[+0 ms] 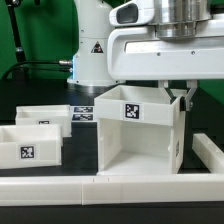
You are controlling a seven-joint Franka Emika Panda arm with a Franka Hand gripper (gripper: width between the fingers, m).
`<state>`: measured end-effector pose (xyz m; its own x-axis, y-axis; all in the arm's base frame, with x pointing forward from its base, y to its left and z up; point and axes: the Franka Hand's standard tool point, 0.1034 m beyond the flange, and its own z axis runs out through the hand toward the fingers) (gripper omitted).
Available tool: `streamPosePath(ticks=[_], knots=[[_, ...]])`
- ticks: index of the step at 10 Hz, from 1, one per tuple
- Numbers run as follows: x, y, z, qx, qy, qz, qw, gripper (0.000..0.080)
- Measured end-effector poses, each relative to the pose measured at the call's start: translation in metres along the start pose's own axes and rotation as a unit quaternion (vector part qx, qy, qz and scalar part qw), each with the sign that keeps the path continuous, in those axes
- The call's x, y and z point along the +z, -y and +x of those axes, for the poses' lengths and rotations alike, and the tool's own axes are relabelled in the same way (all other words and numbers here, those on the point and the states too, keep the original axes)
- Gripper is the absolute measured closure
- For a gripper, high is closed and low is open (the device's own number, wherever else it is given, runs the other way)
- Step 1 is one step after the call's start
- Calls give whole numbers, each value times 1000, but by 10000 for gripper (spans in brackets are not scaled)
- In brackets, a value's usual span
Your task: Assemble drawer
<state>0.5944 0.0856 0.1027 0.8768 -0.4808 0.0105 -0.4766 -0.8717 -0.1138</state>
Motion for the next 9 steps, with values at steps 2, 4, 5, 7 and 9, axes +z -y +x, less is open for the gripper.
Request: streamPosePath(ticks=[2,4,5,7,9], knots=[[1,3,-3,86,4,0,996,762],[5,10,2,199,0,9,980,761],[4,10,8,223,2,11,975,761],[2,11,11,258,2,12,966,760],[2,15,8,318,9,17,948,760]])
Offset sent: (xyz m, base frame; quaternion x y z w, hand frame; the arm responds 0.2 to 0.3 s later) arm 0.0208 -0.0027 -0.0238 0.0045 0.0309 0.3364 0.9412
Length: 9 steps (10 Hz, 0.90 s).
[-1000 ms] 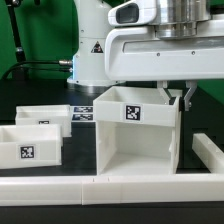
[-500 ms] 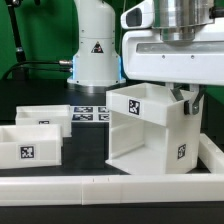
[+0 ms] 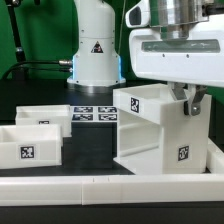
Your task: Assemble drawer
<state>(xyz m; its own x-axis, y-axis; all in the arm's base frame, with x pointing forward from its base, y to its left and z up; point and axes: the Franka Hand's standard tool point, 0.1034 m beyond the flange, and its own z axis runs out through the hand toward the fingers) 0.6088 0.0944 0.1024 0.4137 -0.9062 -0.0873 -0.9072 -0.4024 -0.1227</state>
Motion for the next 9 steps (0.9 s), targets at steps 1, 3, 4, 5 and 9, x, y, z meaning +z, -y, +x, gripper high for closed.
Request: streamPosePath(ticks=[1,3,4,5,9], knots=[[0,1,-2,32,4,1,999,760],[1,2,-5,82,11,4,997,760],[4,1,-4,156,18,3,988,760],[5,6,-2,171,17,5,985,760],[4,16,2,178,21,4,984,760]])
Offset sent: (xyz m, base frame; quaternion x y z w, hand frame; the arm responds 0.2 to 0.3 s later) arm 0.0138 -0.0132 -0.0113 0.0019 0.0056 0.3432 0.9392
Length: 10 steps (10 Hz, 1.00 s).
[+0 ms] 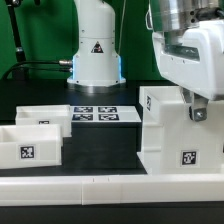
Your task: Assemble drawer
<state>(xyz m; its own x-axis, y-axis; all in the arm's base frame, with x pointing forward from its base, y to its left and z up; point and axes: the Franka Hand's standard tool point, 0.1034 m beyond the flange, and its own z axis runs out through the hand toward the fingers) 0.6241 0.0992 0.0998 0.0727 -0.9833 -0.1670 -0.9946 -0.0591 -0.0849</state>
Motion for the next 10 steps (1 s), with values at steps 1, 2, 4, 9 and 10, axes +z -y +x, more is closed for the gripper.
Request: streamPosePath(ticks=[1,2,4,9,10], knots=[[0,4,1,-1,0,-1,1000,760],[1,7,1,-1,1,-1,1000,760],[2,20,2,0,1,3,1000,760],[3,23,2,7,8,-26,1000,687],[3,23,2,6,8,-26,1000,687]])
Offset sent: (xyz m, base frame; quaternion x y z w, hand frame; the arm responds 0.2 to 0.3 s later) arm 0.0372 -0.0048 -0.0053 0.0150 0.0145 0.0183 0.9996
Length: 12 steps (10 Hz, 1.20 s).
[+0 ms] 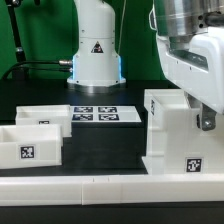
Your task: Assemble drawer
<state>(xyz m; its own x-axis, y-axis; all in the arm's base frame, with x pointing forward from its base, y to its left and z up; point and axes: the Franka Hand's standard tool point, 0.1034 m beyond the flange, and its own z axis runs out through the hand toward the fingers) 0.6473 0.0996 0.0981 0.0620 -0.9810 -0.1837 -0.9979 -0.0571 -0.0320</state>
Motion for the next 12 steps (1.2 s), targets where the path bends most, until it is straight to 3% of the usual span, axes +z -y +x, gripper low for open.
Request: streamPosePath(ticks=[3,4,5,6,8,11,12], knots=[[0,0,-1,-2,0,0,1000,237],[0,0,-1,-3,0,0,1000,237],[0,0,-1,-3,0,0,1000,165],[-1,-1,-4,-14,0,3,1000,154],[-20,-27,-12,-71,6,7,997,151],[-42,-65,4,-178,3,9,984,151],[-41,-66,3,-171,4,8,985,151]])
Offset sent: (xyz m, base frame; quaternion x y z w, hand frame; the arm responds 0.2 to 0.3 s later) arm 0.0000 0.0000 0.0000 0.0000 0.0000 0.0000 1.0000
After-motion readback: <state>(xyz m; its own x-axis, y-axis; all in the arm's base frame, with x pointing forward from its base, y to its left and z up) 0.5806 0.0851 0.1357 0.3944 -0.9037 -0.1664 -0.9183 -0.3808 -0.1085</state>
